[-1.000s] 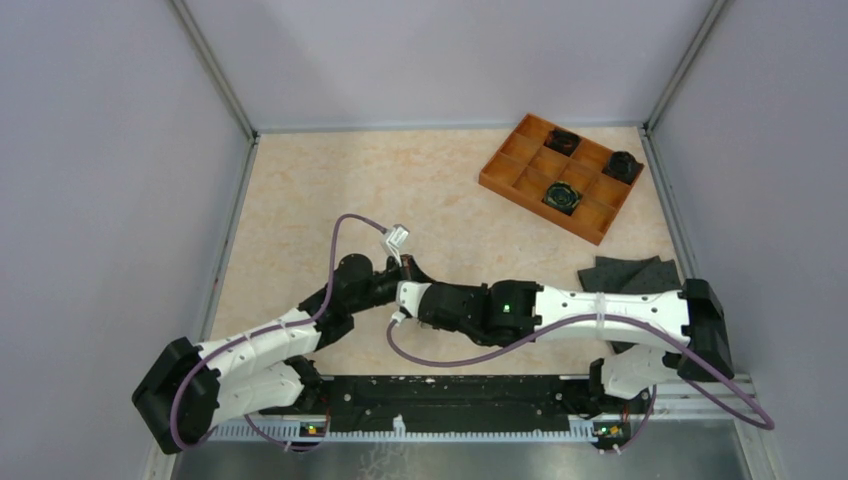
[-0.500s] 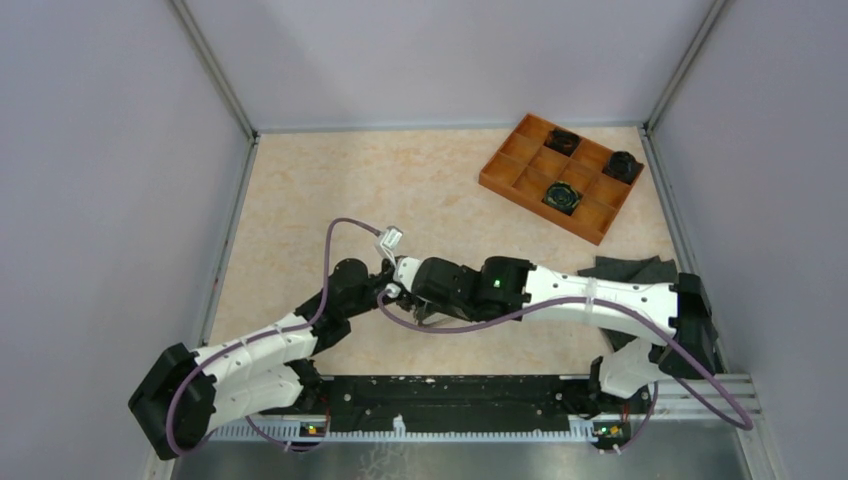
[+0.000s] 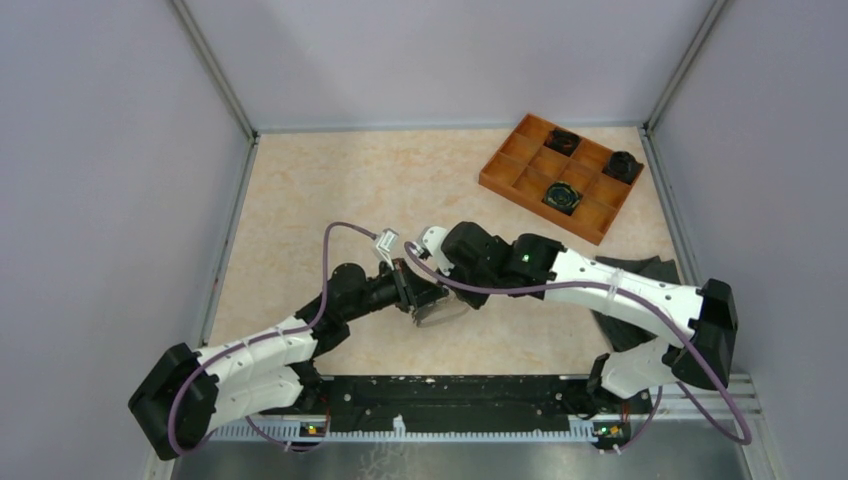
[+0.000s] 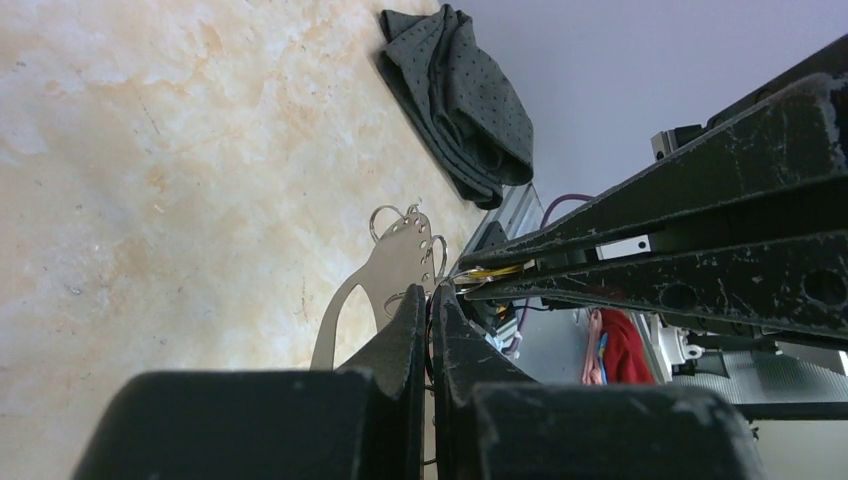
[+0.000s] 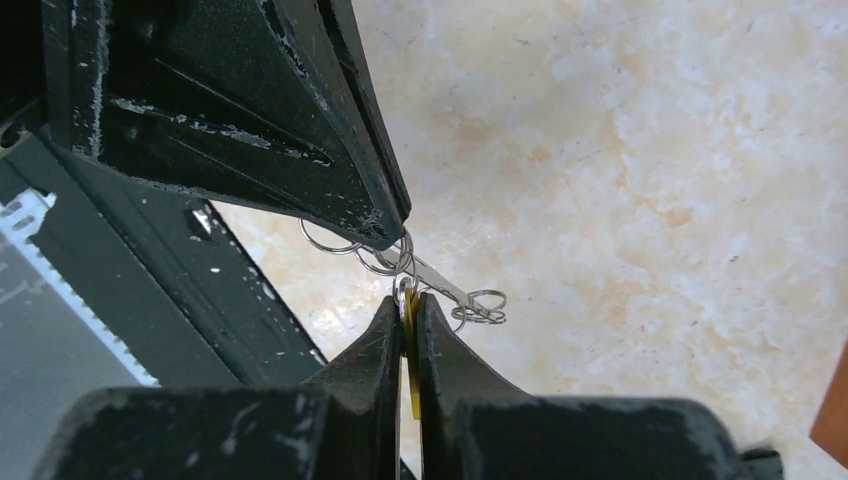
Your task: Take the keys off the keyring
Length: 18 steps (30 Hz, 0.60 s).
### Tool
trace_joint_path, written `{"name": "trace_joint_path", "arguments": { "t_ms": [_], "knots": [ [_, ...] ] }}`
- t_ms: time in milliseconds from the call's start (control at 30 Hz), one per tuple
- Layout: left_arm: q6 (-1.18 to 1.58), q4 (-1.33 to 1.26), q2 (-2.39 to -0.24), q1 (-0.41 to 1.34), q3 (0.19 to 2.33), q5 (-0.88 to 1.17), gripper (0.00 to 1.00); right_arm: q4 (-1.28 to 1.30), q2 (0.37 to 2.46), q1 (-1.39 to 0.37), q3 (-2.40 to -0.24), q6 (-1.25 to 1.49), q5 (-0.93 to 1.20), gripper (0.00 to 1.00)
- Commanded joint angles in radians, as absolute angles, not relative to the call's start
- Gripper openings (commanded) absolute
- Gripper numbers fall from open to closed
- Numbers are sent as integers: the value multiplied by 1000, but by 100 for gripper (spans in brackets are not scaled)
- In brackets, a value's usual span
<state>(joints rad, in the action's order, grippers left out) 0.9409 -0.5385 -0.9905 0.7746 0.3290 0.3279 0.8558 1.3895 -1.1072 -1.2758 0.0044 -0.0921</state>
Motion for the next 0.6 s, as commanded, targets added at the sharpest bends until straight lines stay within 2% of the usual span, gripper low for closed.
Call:
{"name": "trace_joint_path", "arguments": {
  "t_ms": [0,567],
  "knots": [
    [947,-614,-969,770,311,277,0,727,1341,-1090,-1260,90,38,0],
    [904,-685,-943,770,274,216,0,666,1341,-1018,-1235,178,170,0]
  ]
}}
